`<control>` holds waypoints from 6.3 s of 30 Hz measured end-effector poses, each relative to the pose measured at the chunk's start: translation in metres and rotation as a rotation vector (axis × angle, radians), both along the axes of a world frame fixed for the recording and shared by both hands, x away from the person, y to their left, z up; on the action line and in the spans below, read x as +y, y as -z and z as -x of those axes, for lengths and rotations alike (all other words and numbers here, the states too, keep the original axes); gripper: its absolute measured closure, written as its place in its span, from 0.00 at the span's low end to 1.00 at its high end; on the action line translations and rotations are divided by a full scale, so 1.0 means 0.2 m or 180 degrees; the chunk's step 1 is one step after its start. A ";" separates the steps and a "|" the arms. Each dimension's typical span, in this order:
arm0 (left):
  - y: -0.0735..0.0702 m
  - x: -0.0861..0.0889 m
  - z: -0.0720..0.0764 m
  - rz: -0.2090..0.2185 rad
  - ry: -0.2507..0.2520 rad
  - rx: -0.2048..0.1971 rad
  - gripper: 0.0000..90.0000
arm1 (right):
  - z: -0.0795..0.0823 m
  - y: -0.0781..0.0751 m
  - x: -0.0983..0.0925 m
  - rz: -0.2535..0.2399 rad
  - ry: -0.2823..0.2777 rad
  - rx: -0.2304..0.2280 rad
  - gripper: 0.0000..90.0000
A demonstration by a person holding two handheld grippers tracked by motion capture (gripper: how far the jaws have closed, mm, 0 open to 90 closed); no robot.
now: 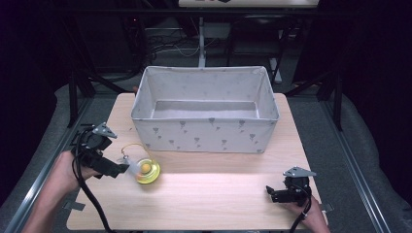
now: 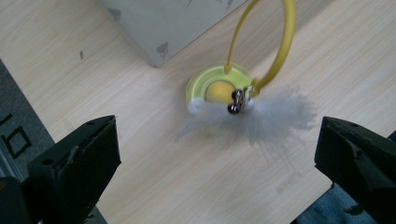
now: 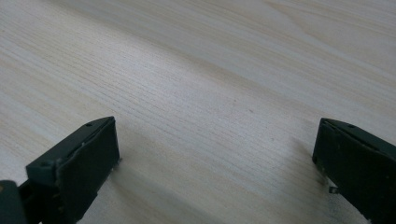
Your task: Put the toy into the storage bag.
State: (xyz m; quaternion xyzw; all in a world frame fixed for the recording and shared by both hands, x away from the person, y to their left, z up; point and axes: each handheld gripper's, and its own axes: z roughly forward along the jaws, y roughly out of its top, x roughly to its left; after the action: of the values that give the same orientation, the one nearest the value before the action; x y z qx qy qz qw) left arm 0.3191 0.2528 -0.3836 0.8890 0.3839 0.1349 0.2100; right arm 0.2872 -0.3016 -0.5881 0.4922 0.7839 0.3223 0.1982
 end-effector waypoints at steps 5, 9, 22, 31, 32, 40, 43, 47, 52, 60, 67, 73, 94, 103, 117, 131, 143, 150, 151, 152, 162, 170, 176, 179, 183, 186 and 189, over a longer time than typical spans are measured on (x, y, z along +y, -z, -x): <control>-0.02 -0.05 -0.06 -0.0017 0.0053 0.0009 0.00 | 0.00 0.00 0.00 0.0001 0.0000 0.0001 0.00; -0.03 -0.07 -0.10 -0.0014 0.0082 0.0040 0.05 | 0.00 0.00 0.00 0.0000 0.0000 0.0000 0.00; -0.08 -0.17 -0.15 -0.0093 0.0249 -0.0016 0.54 | 0.00 0.00 0.00 0.0001 -0.0002 0.0002 0.00; -0.09 -0.20 -0.16 -0.0166 0.0334 -0.0009 0.78 | 0.00 0.00 0.00 0.0000 -0.0002 0.0001 0.00; -0.09 -0.20 -0.16 -0.0170 0.0342 -0.0012 0.80 | 0.00 0.00 0.00 0.0001 -0.0001 0.0002 0.00; -0.10 -0.20 -0.15 -0.0228 0.0363 -0.0003 0.95 | 0.00 0.00 0.00 0.0001 -0.0002 0.0001 0.00; -0.10 -0.20 -0.15 -0.0253 0.0365 -0.0001 0.97 | 0.00 0.00 0.00 0.0002 -0.0001 0.0002 0.00; -0.10 -0.21 -0.14 -0.0270 0.0352 -0.0019 0.97 | 0.00 0.00 0.00 0.0002 -0.0002 0.0003 0.00; -0.10 -0.21 -0.14 -0.0308 0.0335 -0.0034 0.98 | 0.00 0.00 0.00 0.0000 -0.0001 0.0002 0.00; -0.12 -0.20 -0.14 -0.0319 0.0354 -0.0030 0.98 | 0.00 0.00 0.00 0.0002 -0.0002 0.0002 0.00; -0.14 -0.19 -0.13 -0.0314 0.0328 -0.0042 0.98 | 0.00 0.00 0.00 0.0001 -0.0001 0.0001 0.00; -0.18 -0.16 -0.14 -0.0356 0.0291 -0.0042 0.98 | 0.00 0.00 0.00 0.0001 -0.0001 0.0003 0.00; -0.21 -0.01 -0.21 -0.0393 0.0044 0.0078 0.98 | 0.00 0.00 0.00 0.0000 -0.0002 0.0002 0.00; -0.24 0.04 -0.26 -0.0487 -0.0036 0.0130 0.98 | 0.00 0.00 0.00 0.0011 -0.0007 0.0005 0.00; -0.28 0.08 -0.34 -0.0551 -0.0164 0.0161 0.98 | 0.00 0.00 0.00 -0.0003 -0.0004 0.0001 0.00; -0.35 0.10 -0.41 -0.0617 -0.0247 0.0146 0.98 | 0.00 0.00 0.00 -0.0005 -0.0004 -0.0001 0.00; -0.41 0.10 -0.50 -0.0695 -0.0332 0.0175 0.98 | 0.00 0.00 0.00 0.0003 -0.0008 0.0002 0.00; -0.45 0.10 -0.54 -0.0756 -0.0348 0.0117 0.98 | 0.00 0.00 0.00 0.0002 -0.0008 0.0002 0.00; -0.46 0.09 -0.55 -0.0771 -0.0355 0.0094 0.98 | 0.00 0.00 0.00 -0.0006 -0.0007 -0.0002 0.00; -0.47 0.09 -0.55 -0.0791 -0.0360 0.0076 0.98 | 0.00 0.00 0.00 0.0003 -0.0009 0.0003 0.00; -0.53 0.05 -0.61 -0.0954 -0.0404 -0.0038 0.98 | 0.00 0.00 0.00 0.0005 -0.0007 0.0004 0.00; -0.61 0.06 -0.65 -0.1007 -0.0482 -0.0067 0.98 | 0.00 0.00 0.00 0.0006 -0.0012 -0.0002 0.00; -0.66 0.05 -0.67 -0.1049 -0.0525 -0.0134 0.98 | 0.00 0.00 0.00 0.0005 -0.0011 0.0002 0.00; -0.68 0.06 -0.68 -0.1066 -0.0530 -0.0131 0.98 | 0.00 0.00 0.00 0.0003 -0.0012 -0.0001 0.00; -0.71 0.06 -0.69 -0.1046 -0.0579 -0.0156 0.98 | 0.00 0.00 0.00 -0.0003 -0.0010 -0.0006 0.00; -0.75 0.06 -0.70 -0.1039 -0.0594 -0.0184 0.98 | 0.00 0.00 0.00 -0.0004 -0.0012 -0.0004 0.00; -0.77 0.06 -0.71 -0.1031 -0.0617 -0.0193 0.98 | 0.00 0.00 0.00 -0.0004 -0.0011 -0.0005 0.00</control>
State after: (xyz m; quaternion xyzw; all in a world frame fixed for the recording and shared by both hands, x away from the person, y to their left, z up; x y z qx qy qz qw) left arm 0.4602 0.2640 -0.2297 0.8656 0.4344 0.2412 0.0616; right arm 0.2874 -0.3021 -0.5883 0.4908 0.7844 0.3235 0.1980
